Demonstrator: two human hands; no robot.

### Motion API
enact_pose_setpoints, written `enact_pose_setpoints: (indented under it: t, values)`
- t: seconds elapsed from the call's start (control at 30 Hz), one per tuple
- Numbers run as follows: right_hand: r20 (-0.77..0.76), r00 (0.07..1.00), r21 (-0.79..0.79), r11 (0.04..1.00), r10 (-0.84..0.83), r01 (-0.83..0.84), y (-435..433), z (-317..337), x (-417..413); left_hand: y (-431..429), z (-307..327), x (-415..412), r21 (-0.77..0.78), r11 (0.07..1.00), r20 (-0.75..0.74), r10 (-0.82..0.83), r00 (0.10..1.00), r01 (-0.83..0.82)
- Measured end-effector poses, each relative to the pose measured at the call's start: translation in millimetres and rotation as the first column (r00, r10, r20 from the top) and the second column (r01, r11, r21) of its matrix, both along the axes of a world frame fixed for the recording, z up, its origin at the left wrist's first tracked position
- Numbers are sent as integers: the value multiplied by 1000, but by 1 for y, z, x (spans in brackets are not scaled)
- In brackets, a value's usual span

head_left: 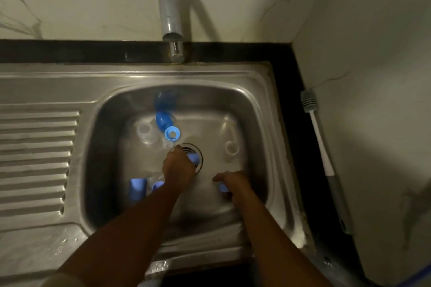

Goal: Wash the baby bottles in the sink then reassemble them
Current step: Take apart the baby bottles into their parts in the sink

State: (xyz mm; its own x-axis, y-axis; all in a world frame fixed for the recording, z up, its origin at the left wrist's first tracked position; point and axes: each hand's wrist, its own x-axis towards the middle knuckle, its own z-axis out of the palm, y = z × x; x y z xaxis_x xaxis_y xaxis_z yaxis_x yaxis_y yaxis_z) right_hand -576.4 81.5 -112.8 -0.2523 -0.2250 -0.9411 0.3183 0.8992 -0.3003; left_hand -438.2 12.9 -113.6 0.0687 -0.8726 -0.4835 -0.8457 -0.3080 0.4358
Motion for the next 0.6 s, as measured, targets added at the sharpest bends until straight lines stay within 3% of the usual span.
enact_pose_setpoints:
  t: [0.13, 0.27, 0.43, 0.6]
  values:
    - [-15, 995, -9, 995, 96, -96, 5, -8, -5, -21, 14, -35, -256, 962, -141, -132, 981, 93]
    - [8, 980, 25, 980, 198, -198, -2, -3, -15, -52, 15, -71, -383, 906, -227, -282, 932, 181]
    - [-46, 973, -55, 972, 227, -229, 4, -2, -15, -58, -13, -80, -322, 848, -118, -477, 871, 421]
    - [-43, 980, -78, 978, 192, -195, 3, -8, -11, -57, -13, -75, -327, 861, -199, -466, 862, 390]
